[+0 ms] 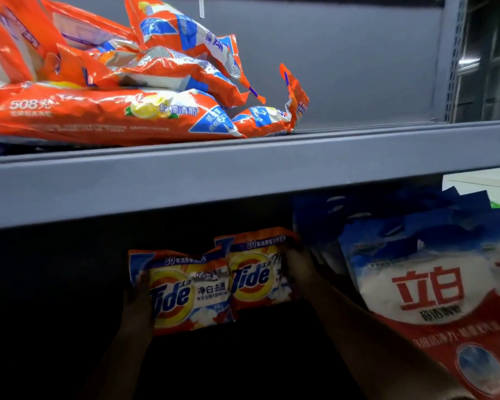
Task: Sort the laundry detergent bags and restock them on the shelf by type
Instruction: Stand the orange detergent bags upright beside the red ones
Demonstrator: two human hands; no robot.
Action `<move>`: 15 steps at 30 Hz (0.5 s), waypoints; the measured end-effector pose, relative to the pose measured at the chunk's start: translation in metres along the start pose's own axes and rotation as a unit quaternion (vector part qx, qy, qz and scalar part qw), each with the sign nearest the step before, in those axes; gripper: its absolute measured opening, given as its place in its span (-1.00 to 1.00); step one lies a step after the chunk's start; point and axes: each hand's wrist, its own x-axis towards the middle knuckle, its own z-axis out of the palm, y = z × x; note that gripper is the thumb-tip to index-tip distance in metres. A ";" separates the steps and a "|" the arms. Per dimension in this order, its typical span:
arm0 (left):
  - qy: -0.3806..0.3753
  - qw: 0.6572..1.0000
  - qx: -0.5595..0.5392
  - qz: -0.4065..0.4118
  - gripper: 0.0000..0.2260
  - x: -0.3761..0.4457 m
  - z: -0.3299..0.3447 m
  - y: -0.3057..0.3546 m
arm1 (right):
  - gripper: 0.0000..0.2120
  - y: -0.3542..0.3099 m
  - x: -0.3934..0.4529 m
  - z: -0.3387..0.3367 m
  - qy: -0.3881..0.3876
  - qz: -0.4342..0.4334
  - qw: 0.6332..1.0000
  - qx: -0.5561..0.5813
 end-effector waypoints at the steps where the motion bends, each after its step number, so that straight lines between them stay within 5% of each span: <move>1: 0.014 1.000 0.018 0.001 -0.36 -0.005 0.001 -0.003 | -0.87 -0.002 -0.005 -0.004 0.007 -0.033 0.999 -0.017; 3: 0.070 0.993 0.094 0.013 -0.16 -0.009 0.001 -0.016 | -0.74 -0.005 -0.020 -0.006 0.031 -0.082 0.987 -0.133; 5: 0.131 0.958 0.250 0.054 -0.02 -0.029 0.005 -0.027 | -0.58 -0.001 -0.044 -0.009 0.072 -0.139 0.932 -0.326; 7: 0.183 0.858 0.458 0.146 -0.14 -0.049 0.007 -0.042 | -0.56 0.014 -0.061 -0.015 0.073 -0.217 0.863 -0.450; 10: 0.047 0.705 0.633 0.316 -0.56 -0.067 0.015 -0.060 | -0.60 0.037 -0.069 -0.019 -0.060 -0.213 0.814 -0.536; 12: -0.061 0.672 0.664 0.322 -0.63 -0.070 0.024 -0.067 | -0.61 0.049 -0.066 -0.021 -0.125 -0.219 0.795 -0.552; 15: -0.104 0.660 0.689 0.282 -0.59 -0.065 0.035 -0.060 | -0.58 0.050 -0.058 -0.027 -0.162 -0.211 0.785 -0.560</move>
